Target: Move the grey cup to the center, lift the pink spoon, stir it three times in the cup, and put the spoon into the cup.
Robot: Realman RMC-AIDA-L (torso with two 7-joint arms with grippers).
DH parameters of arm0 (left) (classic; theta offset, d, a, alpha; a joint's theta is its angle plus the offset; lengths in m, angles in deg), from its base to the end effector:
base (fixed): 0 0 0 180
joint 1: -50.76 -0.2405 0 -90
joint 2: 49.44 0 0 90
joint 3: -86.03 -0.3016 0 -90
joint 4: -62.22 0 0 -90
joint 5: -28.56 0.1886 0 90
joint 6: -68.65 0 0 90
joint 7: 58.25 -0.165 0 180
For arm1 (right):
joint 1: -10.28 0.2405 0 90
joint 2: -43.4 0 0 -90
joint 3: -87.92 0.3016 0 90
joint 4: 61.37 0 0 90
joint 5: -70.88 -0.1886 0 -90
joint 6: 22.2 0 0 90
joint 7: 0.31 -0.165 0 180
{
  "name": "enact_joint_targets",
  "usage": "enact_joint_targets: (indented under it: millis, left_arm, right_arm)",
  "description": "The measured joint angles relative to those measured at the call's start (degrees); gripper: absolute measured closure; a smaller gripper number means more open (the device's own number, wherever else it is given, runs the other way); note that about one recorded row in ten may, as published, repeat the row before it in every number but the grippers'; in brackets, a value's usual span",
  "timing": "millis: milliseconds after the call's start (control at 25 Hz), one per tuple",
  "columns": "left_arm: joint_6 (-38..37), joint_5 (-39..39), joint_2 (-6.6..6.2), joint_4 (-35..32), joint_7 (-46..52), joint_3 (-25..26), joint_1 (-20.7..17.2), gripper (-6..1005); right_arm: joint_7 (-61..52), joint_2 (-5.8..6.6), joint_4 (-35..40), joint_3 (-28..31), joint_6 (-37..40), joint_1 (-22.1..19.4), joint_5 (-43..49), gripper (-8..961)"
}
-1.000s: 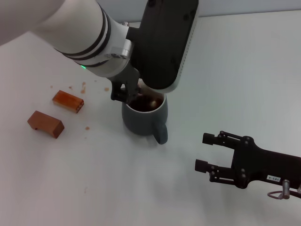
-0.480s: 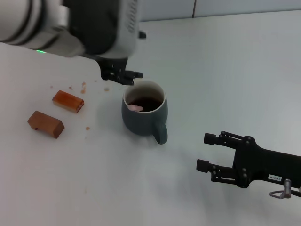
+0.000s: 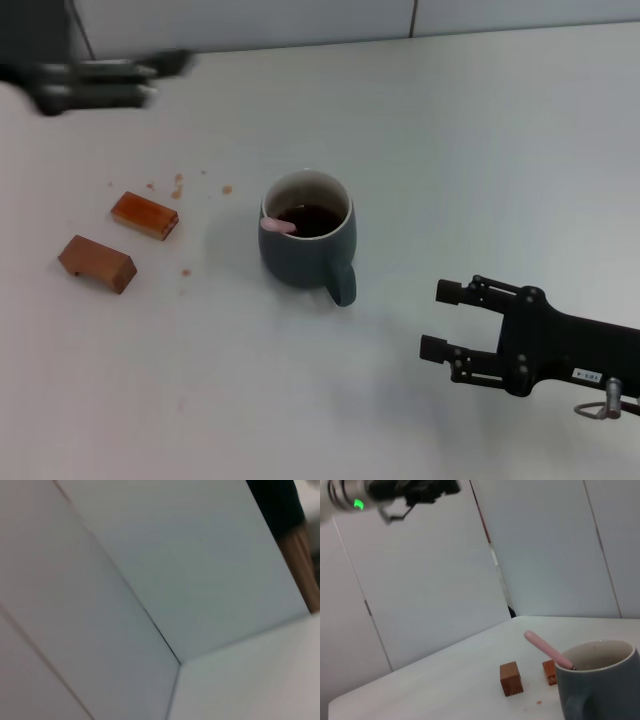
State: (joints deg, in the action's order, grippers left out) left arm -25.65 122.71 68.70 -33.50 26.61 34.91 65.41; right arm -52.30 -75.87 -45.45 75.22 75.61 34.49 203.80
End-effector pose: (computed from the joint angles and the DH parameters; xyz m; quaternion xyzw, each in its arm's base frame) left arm -0.1839 0.2966 0.0860 -0.9295 0.1211 -0.2052 0.2814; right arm 0.3106 0.2529 -0.0753 -0.9110 0.2116 0.3325 0.1210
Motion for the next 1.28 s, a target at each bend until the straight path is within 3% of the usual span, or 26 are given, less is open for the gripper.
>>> enact_joint_targets:
  millis: [120,160,200,360,560,880,1280]
  left_arm:
    - [-4.42,-3.16,0.0,11.95,-6.15,5.79,-1.3,170]
    - [-4.42,-3.16,0.0,11.95,-6.15,5.79,-1.3,170]
    - [-5.79,-1.38,-0.02,23.08,-11.95,8.33,-2.22,170]
    - [-5.54,2.28,0.03,34.68,-18.82,8.52,-3.07,170]
    - [-3.43,6.37,0.32,55.92,-32.07,7.4,-3.18,170]
    - [-2.29,6.72,0.46,64.88,-37.88,7.24,-2.73,170]
    - [-1.77,6.85,0.5,65.8,-37.88,5.74,-1.93,170]
  right_arm:
    - [0.08,0.0,0.08,0.26,0.3,-0.03,-0.11,167]
    - [0.14,0.0,0.12,0.34,0.37,0.01,-0.13,167]
    - [0.14,0.0,0.12,0.34,0.37,0.01,-0.13,167]
    - [0.58,0.0,0.29,0.56,1.09,0.04,-0.51,167]
    - [2.58,-0.12,0.22,0.2,3.09,-0.35,-3.73,166]
    - [3.25,-0.17,-0.36,0.03,2.73,-0.2,-3.9,167]
    - [3.3,-0.18,-0.37,0.05,2.65,-0.22,-3.91,166]
